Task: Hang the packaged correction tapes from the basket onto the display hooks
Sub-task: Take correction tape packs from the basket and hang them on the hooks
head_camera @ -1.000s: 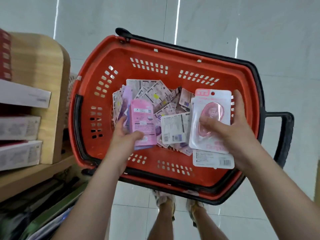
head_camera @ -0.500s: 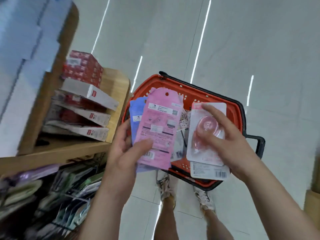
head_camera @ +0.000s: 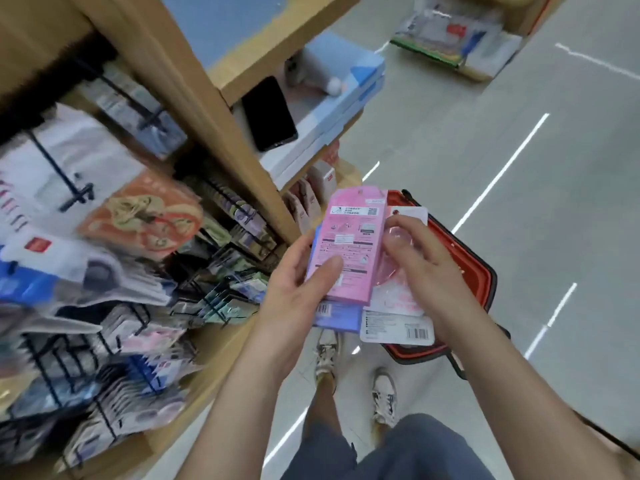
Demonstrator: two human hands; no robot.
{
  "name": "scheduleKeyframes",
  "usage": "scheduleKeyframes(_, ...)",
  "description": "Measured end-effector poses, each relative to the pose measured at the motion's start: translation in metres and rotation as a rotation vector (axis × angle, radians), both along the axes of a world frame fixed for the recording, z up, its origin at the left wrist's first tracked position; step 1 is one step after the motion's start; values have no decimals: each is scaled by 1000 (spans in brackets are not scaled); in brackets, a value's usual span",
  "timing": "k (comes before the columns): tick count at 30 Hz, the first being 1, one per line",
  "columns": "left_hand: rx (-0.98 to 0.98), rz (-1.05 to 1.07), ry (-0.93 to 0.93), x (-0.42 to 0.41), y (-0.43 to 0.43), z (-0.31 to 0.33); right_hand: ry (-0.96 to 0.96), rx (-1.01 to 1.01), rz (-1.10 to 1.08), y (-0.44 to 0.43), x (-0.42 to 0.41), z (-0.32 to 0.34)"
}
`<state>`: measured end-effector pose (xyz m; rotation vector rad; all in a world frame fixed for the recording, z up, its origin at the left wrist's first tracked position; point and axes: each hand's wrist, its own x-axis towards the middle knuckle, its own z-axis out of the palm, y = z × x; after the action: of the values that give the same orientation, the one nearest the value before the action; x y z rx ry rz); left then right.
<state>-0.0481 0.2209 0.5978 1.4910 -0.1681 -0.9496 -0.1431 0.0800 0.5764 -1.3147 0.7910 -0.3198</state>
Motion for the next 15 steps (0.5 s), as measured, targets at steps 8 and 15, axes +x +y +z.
scheduleKeyframes(8,-123,477,-51,-26,89,58,-107,44,353,66,23,58)
scheduleKeyframes(15,165,697,-409,-38,218,84,-126,46,578,133,49,89)
